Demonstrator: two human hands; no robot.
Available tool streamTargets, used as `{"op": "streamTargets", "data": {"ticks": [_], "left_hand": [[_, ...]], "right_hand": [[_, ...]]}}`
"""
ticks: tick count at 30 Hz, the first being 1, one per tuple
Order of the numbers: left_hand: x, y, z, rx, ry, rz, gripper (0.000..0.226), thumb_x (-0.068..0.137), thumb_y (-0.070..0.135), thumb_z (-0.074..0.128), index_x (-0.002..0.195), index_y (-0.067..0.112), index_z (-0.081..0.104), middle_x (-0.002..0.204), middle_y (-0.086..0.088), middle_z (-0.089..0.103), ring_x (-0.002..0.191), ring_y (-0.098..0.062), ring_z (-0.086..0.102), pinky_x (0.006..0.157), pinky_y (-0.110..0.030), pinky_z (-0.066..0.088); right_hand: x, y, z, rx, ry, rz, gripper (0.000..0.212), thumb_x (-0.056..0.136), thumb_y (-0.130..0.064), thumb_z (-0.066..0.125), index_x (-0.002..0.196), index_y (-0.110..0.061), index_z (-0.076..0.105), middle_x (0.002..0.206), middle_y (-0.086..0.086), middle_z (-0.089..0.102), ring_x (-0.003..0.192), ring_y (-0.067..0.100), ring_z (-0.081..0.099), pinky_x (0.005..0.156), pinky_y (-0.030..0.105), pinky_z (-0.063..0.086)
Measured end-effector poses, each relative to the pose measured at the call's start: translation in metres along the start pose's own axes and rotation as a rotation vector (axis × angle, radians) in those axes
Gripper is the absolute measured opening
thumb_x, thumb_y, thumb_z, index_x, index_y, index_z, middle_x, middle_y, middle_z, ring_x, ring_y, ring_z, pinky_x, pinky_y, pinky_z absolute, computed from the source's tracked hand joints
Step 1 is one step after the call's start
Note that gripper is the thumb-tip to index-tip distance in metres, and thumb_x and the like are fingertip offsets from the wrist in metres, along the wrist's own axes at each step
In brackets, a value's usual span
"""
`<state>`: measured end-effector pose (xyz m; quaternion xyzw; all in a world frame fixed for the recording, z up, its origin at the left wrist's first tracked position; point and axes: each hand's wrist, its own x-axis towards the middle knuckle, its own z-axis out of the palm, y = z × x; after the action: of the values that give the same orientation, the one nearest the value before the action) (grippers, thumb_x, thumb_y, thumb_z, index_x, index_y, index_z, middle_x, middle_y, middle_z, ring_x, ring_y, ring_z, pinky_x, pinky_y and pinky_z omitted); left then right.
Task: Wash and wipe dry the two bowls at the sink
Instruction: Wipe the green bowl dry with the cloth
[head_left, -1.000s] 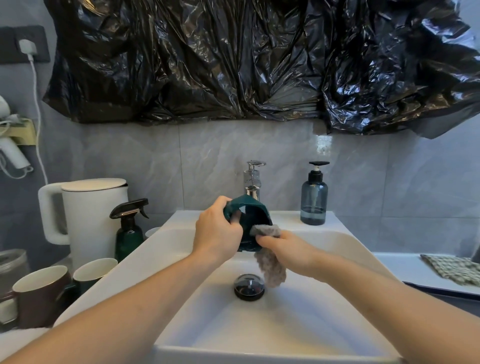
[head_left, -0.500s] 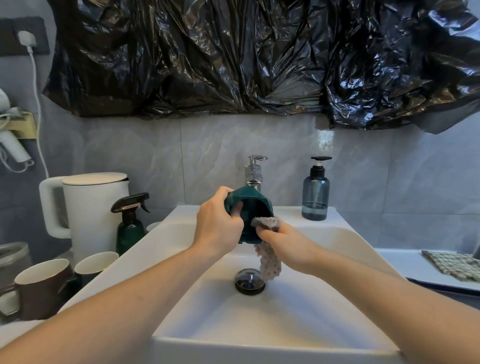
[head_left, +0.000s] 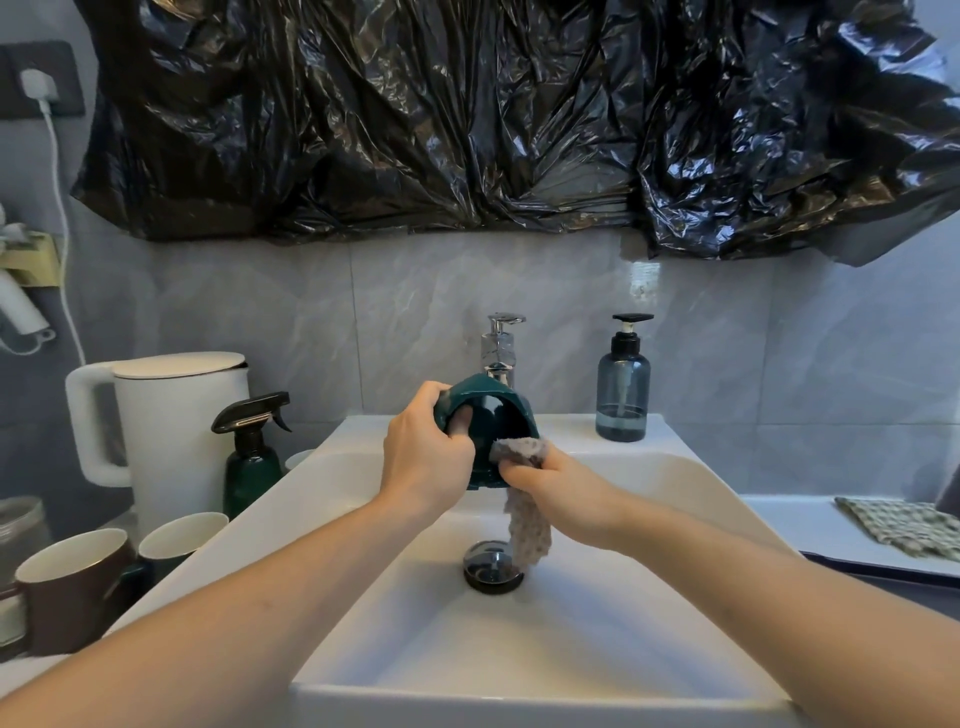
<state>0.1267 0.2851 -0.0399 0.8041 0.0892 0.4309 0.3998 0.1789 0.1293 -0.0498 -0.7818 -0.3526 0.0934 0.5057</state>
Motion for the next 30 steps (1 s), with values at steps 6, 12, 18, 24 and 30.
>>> {"op": "streamTargets", "data": {"ticks": [6, 12, 18, 24, 30], "left_hand": [[-0.005, 0.007, 0.002, -0.063, -0.125, 0.004, 0.023, 0.097, 0.013, 0.069, 0.112, 0.026, 0.057, 0.096, 0.014, 0.068, 0.092, -0.01, 0.064, 0.071, -0.021, 0.05], [-0.01, -0.001, 0.007, 0.12, -0.225, 0.039, 0.043, 0.082, 0.019, 0.082, 0.114, 0.032, 0.056, 0.102, 0.013, 0.07, 0.097, -0.016, 0.066, 0.083, -0.036, 0.056], [-0.006, 0.005, 0.001, 0.076, -0.198, -0.018, 0.011, 0.091, 0.023, 0.075, 0.091, 0.024, 0.064, 0.083, 0.002, 0.071, 0.086, -0.025, 0.067, 0.076, -0.043, 0.057], [-0.013, 0.019, -0.006, 0.193, -0.368, -0.106, 0.023, 0.084, 0.02, 0.069, 0.099, 0.034, 0.059, 0.095, 0.004, 0.068, 0.086, -0.029, 0.071, 0.073, -0.049, 0.064], [-0.042, 0.017, -0.011, 0.196, -0.32, -0.143, 0.036, 0.076, 0.009, 0.062, 0.102, 0.033, 0.066, 0.095, 0.007, 0.071, 0.092, -0.024, 0.068, 0.08, -0.042, 0.062]], "right_hand": [[0.003, -0.008, -0.011, 0.104, 0.172, 0.043, 0.024, 0.104, -0.019, 0.049, 0.128, -0.022, 0.045, 0.117, 0.009, 0.064, 0.102, 0.026, 0.068, 0.08, 0.039, 0.062], [-0.004, -0.007, -0.016, -0.149, 0.266, 0.067, 0.02, 0.103, -0.025, 0.043, 0.122, -0.026, 0.048, 0.103, 0.005, 0.066, 0.091, 0.029, 0.07, 0.073, 0.053, 0.064], [-0.007, -0.012, -0.014, -0.24, 0.286, 0.065, 0.017, 0.103, -0.028, 0.042, 0.116, -0.026, 0.051, 0.104, 0.002, 0.065, 0.088, 0.027, 0.067, 0.064, 0.049, 0.065], [-0.016, -0.018, -0.016, -0.32, 0.251, 0.016, 0.017, 0.104, -0.024, 0.041, 0.116, -0.028, 0.051, 0.1, -0.001, 0.063, 0.082, 0.019, 0.062, 0.047, 0.03, 0.052], [-0.031, -0.041, -0.008, -0.384, 0.14, -0.13, 0.051, 0.089, -0.007, 0.047, 0.132, -0.033, 0.058, 0.129, -0.004, 0.063, 0.116, 0.02, 0.057, 0.097, 0.034, 0.05]]}}
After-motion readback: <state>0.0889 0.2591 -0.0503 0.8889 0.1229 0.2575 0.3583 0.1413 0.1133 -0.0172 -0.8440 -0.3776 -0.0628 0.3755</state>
